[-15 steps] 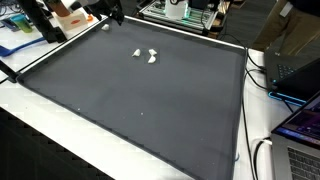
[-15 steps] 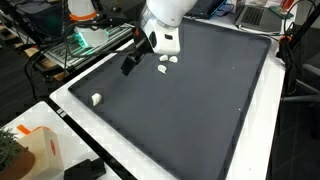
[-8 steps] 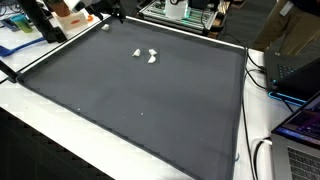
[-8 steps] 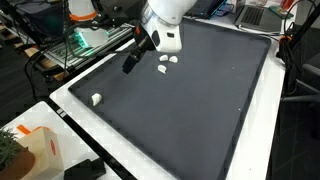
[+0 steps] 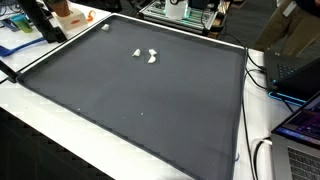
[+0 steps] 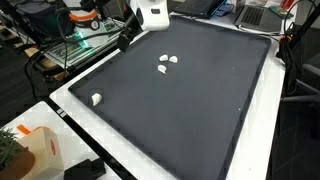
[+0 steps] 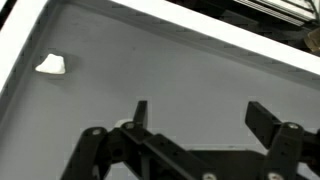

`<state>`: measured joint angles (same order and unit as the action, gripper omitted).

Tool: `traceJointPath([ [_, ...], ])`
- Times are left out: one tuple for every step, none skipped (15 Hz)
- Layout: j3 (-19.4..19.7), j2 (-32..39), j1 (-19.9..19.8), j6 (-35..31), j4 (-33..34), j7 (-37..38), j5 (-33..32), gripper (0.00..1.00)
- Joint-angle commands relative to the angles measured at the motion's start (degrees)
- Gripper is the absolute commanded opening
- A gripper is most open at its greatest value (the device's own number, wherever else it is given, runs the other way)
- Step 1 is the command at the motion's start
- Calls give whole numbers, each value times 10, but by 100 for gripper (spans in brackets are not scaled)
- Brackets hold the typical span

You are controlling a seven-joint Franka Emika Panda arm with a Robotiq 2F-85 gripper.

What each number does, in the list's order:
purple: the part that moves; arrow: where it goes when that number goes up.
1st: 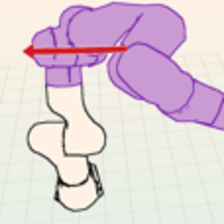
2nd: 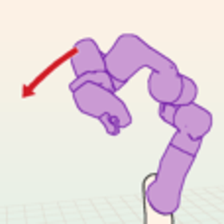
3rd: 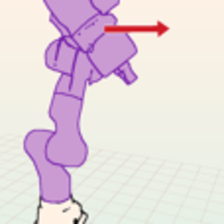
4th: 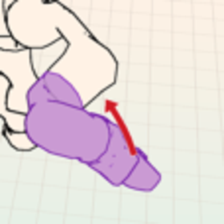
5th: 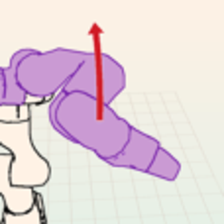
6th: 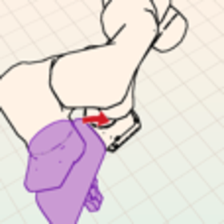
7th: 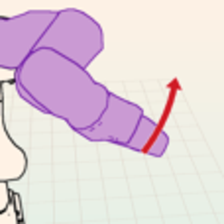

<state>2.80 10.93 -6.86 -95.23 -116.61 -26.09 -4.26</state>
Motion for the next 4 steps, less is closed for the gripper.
traceJointPath([
  [-7, -82, 5, -45, -87, 22, 78, 100],
  [-8, -100, 11, -69, -108, 29, 88, 100],
  [-2, -47, 8, -25, -45, 12, 62, 100],
  [-3, -62, 12, -38, -61, 17, 71, 100],
])
